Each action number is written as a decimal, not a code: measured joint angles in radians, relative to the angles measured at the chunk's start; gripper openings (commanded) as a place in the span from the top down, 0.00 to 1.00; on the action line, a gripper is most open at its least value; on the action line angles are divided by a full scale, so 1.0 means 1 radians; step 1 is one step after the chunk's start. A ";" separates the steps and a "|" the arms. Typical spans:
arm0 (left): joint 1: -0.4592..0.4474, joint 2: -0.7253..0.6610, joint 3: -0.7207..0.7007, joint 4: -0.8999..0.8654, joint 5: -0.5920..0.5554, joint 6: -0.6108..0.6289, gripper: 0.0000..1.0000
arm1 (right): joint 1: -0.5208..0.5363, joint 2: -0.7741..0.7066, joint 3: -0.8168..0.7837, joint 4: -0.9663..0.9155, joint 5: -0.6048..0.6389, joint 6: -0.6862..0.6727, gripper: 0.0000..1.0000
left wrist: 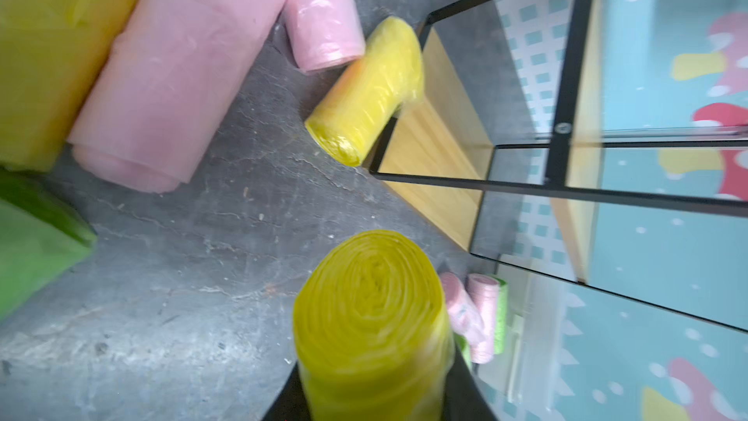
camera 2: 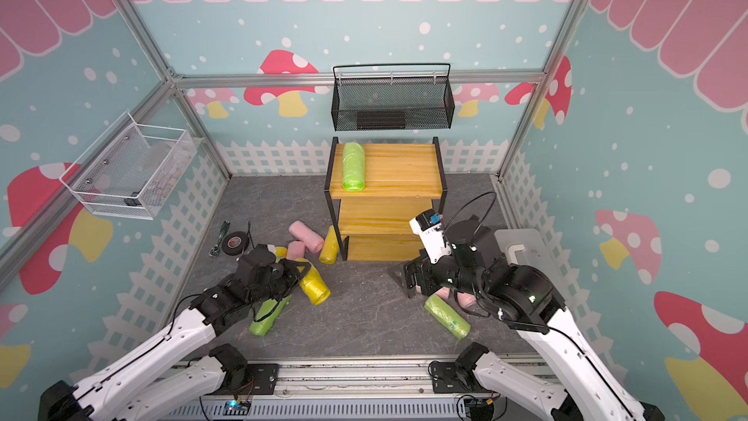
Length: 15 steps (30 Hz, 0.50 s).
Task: Sort the rolls of trash bags by color and place them on the shelf
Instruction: Pick up the roll of trash bags from the center of the board.
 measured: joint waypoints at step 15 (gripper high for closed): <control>-0.072 -0.104 0.020 -0.017 -0.024 -0.183 1.00 | 0.304 0.152 -0.253 0.579 -0.042 0.358 0.02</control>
